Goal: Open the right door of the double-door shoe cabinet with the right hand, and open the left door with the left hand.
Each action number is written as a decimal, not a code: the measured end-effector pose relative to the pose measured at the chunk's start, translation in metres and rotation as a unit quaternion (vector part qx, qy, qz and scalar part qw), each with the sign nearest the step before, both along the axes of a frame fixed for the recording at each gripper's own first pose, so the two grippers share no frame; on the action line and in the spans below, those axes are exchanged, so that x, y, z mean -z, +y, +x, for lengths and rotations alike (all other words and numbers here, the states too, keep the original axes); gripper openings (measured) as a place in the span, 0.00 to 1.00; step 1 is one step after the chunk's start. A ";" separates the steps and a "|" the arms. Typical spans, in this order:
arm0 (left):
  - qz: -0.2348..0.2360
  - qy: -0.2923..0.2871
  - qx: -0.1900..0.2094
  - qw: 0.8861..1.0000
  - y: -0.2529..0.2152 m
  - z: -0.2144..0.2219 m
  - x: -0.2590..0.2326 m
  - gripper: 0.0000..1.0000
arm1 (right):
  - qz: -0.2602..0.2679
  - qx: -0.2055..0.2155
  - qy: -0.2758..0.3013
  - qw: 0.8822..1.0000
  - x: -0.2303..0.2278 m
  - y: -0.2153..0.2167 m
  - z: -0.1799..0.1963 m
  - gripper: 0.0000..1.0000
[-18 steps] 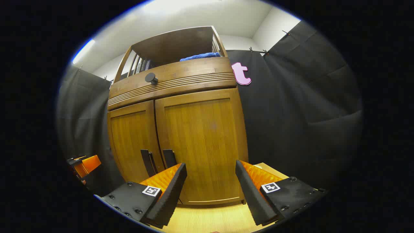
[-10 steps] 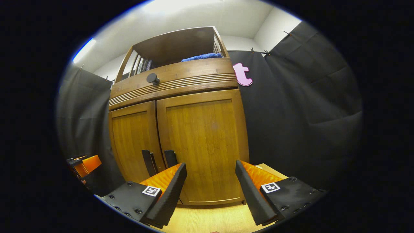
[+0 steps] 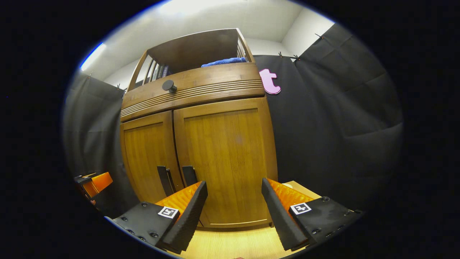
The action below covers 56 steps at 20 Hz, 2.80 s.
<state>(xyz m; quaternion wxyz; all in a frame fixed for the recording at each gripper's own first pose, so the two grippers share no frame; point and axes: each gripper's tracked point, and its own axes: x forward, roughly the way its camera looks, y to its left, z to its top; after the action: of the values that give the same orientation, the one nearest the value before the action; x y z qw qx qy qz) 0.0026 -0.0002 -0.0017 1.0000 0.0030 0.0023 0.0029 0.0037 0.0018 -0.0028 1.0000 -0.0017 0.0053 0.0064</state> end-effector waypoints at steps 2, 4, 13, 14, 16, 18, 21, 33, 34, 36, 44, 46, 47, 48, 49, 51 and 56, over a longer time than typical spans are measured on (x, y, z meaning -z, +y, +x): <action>0.000 0.001 0.001 1.000 0.000 0.000 0.000 0.91 | 0.001 -0.001 0.002 1.000 0.001 0.000 0.001 0.98; 0.001 0.000 0.002 1.000 0.000 0.001 0.000 0.91 | 0.002 0.000 0.002 1.000 0.002 0.000 0.001 0.98; -0.001 -0.001 0.004 1.000 0.001 0.004 0.000 0.91 | -0.012 -0.016 0.007 1.000 0.008 0.008 0.017 0.89; -0.001 -0.001 0.002 1.000 0.002 0.005 0.000 0.91 | -0.012 -0.023 0.006 1.000 0.007 0.014 0.021 1.00; 0.000 -0.002 -0.005 1.000 0.006 0.007 -0.001 0.91 | -0.017 -0.038 0.003 0.999 0.006 0.026 0.032 0.97; -0.007 -0.003 -0.008 1.000 0.007 0.008 -0.001 0.91 | -0.024 -0.055 0.010 0.998 0.010 0.040 0.044 0.89; -0.012 -0.006 -0.017 1.000 0.013 0.005 -0.003 0.91 | -0.023 -0.083 0.023 0.996 0.017 0.065 0.064 0.93; -0.005 -0.007 -0.056 0.998 0.047 0.000 -0.007 0.91 | -0.044 -0.066 0.043 0.996 0.055 0.099 0.136 0.97; -0.004 -0.009 -0.057 0.998 0.048 0.000 -0.008 0.91 | -0.048 -0.057 0.042 0.996 0.058 0.097 0.141 0.97; -0.002 -0.007 -0.059 0.998 0.051 0.001 -0.006 0.91 | -0.053 -0.042 0.042 0.997 0.064 0.092 0.149 0.97; -0.006 -0.003 -0.057 0.998 0.056 0.007 -0.004 0.91 | -0.056 -0.027 0.041 0.997 0.066 0.092 0.154 0.97; -0.008 -0.001 -0.053 0.999 0.056 0.007 -0.004 0.91 | -0.058 -0.027 0.044 0.997 0.067 0.092 0.155 0.97; -0.009 -0.001 -0.051 0.999 0.055 0.008 -0.005 0.91 | -0.058 -0.027 0.045 0.997 0.067 0.093 0.155 0.97; -0.010 -0.002 -0.048 0.999 0.054 0.007 -0.005 0.91 | -0.058 -0.027 0.045 0.997 0.067 0.093 0.154 0.97; -0.011 -0.004 -0.045 0.999 0.052 0.007 -0.006 0.91 | -0.058 -0.027 0.046 0.997 0.068 0.092 0.155 0.97; -0.009 -0.004 -0.044 0.999 0.053 0.006 -0.005 0.91 | -0.056 -0.036 0.061 0.996 0.075 0.096 0.154 0.87; -0.005 0.000 -0.048 0.999 0.055 -0.005 -0.004 0.91 | -0.074 -0.061 0.091 0.991 0.098 0.112 0.153 0.41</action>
<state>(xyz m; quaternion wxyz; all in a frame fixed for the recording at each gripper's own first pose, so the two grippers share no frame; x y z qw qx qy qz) -0.0023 0.0551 0.0026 0.9987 -0.0026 0.0022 0.0510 0.1567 0.1140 -0.1005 0.9902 -0.0759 0.0963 0.0669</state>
